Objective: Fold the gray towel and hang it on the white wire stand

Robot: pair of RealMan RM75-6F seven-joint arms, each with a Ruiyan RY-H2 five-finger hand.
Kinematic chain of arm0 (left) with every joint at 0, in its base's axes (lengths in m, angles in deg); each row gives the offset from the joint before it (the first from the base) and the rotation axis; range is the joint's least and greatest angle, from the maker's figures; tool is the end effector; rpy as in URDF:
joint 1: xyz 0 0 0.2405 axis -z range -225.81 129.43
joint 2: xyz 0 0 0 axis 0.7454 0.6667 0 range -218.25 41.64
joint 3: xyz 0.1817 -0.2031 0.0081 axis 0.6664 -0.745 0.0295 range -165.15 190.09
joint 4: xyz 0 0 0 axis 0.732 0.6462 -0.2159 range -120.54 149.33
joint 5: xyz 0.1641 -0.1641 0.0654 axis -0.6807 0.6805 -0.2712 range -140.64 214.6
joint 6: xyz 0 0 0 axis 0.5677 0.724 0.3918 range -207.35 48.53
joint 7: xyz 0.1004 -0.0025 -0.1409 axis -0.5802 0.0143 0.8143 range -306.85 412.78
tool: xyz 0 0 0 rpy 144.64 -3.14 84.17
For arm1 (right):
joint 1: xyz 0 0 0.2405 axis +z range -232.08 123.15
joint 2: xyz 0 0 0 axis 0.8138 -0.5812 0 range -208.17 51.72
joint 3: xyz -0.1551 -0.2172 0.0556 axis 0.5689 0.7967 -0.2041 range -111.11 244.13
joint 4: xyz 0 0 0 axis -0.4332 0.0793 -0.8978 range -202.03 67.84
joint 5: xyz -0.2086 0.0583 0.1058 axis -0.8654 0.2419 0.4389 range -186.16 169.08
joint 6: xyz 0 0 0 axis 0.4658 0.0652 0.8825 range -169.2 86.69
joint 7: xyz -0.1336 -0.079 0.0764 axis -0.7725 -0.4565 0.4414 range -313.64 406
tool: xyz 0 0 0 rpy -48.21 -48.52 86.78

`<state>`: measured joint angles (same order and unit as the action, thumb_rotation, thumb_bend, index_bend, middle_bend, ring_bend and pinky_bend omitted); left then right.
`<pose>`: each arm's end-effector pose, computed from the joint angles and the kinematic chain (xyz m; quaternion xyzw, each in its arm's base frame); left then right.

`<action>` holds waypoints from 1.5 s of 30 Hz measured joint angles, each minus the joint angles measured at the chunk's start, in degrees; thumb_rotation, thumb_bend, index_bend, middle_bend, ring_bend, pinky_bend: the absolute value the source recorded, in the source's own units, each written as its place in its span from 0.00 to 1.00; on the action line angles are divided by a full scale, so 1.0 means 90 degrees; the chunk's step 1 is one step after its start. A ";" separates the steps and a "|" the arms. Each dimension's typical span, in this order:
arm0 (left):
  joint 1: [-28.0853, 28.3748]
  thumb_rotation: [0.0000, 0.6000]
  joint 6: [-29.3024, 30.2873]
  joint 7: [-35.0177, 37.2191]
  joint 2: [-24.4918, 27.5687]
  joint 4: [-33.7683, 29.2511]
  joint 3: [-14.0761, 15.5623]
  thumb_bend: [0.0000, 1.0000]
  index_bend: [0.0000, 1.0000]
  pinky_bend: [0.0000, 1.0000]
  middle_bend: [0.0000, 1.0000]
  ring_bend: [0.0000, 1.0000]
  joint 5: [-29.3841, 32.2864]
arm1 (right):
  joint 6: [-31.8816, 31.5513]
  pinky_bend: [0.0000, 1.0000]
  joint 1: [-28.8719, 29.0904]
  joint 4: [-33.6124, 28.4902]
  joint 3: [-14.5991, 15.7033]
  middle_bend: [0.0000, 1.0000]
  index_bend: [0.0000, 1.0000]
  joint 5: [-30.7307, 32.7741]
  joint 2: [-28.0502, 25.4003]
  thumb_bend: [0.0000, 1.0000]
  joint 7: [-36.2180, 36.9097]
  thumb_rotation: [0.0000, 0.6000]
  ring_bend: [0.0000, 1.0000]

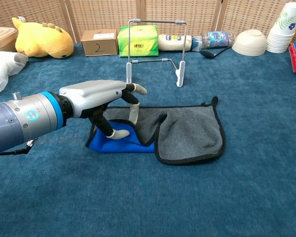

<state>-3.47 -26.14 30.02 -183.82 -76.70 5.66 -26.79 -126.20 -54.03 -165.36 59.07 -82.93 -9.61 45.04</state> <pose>-0.0933 0.3239 -0.1180 -0.7855 -0.3949 -0.3706 0.2996 -0.3470 -0.2009 0.1228 0.4714 -0.4817 0.3957 0.6238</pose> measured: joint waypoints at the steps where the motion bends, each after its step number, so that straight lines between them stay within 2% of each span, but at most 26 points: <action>1: 0.0003 1.00 0.0013 0.0000 -0.0016 0.0008 -0.0003 0.44 0.61 0.00 0.12 0.00 -0.0003 | -0.0008 0.00 -0.0003 -0.0003 0.0000 0.15 0.14 -0.0004 -0.0003 0.37 0.0000 1.00 0.03; 4: -0.0002 1.00 0.0071 0.0025 -0.0057 0.0036 -0.0015 0.45 0.66 0.00 0.14 0.00 -0.0024 | -0.0030 0.00 -0.0014 -0.0015 -0.0002 0.15 0.14 -0.0013 -0.0014 0.37 -0.0004 1.00 0.03; 9: -0.0057 1.00 0.0201 0.0097 -0.0052 0.0029 -0.0038 0.46 0.68 0.00 0.15 0.00 -0.0049 | -0.0041 0.00 -0.0023 -0.0025 -0.0004 0.15 0.14 -0.0022 -0.0024 0.37 -0.0004 1.00 0.03; 19: -0.0269 1.00 0.0644 0.0558 -0.0166 0.0376 -0.0268 0.46 0.64 0.00 0.16 0.00 -0.0080 | -0.0034 0.00 -0.0012 -0.0006 -0.0007 0.15 0.14 -0.0039 0.0014 0.37 -0.0007 1.00 0.02; 33: -0.0193 1.00 0.0457 0.0894 -0.0604 0.1352 -0.0522 0.46 0.60 0.00 0.15 0.00 0.0100 | -0.0032 0.00 -0.0017 -0.0017 -0.0016 0.15 0.14 0.0006 0.0028 0.37 -0.0060 1.00 0.01; 45: -0.0307 1.00 0.0477 0.0985 -0.0713 0.1684 -0.0475 0.45 0.56 0.00 0.14 0.00 0.0093 | 0.0003 0.00 0.0006 -0.0043 -0.0025 0.15 0.14 0.0017 0.0027 0.37 -0.0104 1.00 0.01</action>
<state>-6.23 -21.84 38.88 -190.24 -61.55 1.38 -25.95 -126.17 -53.97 -165.74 58.85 -82.78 -9.37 44.10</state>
